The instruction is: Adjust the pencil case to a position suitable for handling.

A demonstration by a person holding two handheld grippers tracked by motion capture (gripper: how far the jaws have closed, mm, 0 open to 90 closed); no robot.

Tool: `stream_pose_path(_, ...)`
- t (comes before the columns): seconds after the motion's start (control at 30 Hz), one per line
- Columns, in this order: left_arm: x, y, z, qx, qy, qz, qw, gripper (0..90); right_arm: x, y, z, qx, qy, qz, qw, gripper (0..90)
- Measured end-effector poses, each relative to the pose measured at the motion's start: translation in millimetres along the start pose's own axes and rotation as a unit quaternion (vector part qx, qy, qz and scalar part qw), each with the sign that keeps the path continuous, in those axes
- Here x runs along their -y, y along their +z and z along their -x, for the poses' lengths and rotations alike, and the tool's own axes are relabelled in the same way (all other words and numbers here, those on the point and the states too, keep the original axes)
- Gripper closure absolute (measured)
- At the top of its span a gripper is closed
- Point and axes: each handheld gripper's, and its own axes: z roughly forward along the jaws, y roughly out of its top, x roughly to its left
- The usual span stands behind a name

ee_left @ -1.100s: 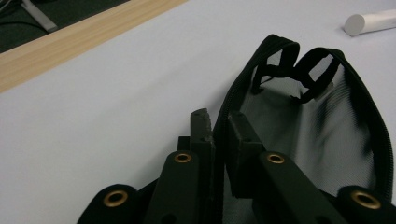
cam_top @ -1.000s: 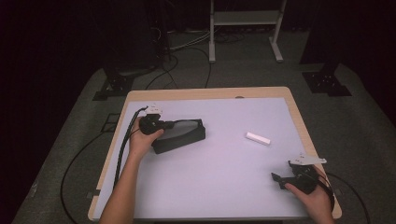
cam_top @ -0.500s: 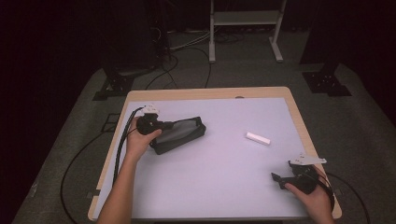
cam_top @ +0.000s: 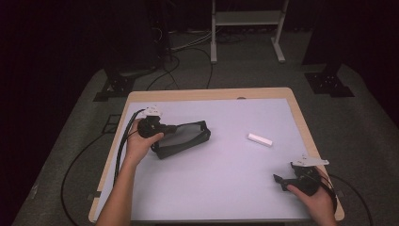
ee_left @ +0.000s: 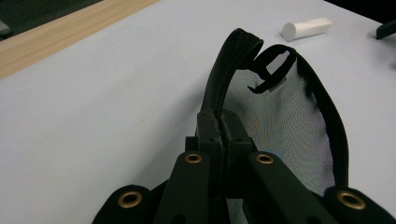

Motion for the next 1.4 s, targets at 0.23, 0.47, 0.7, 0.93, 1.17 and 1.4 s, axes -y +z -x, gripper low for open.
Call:
stream_pose_path(0.23, -2.9, -1.6, 12.6, 0.011, 0.008, -0.003, 0.9999, 88.8, 0.0, 0.0, 0.0, 0.000, 0.000, 0.000, 1.0000, 11.3)
stream_pose_path(0.47, -4.1, -3.0, 26.8, 0.036, 0.015, 0.005, 0.9992, 88.7, 0.0, 0.0, 0.0, 0.000, 0.000, 0.000, 1.0000, 11.3)
stream_pose_path(0.7, 0.6, -1.6, 35.2, 0.051, 0.018, 0.007, 0.9985, 88.7, 0.0, 0.0, 0.0, 0.000, 0.000, 0.000, 1.0000, 11.3)
stream_pose_path(0.93, 2.9, 0.2, 45.7, 0.066, 0.026, 0.005, 0.9974, 88.7, 0.0, -0.1, 0.1, 0.000, -0.001, 0.000, 1.0000, 11.3)
stream_pose_path(1.17, 3.7, 3.9, 54.6, 0.084, 0.035, 0.002, 0.9959, 88.7, 0.0, -0.1, -0.1, 0.000, 0.001, 0.000, 1.0000, 11.3)
stream_pose_path(1.4, 3.8, 8.2, 62.5, 0.103, 0.043, -0.001, 0.9938, 88.7, 0.0, 0.0, 0.0, 0.000, 0.001, 0.000, 1.0000, 11.3)
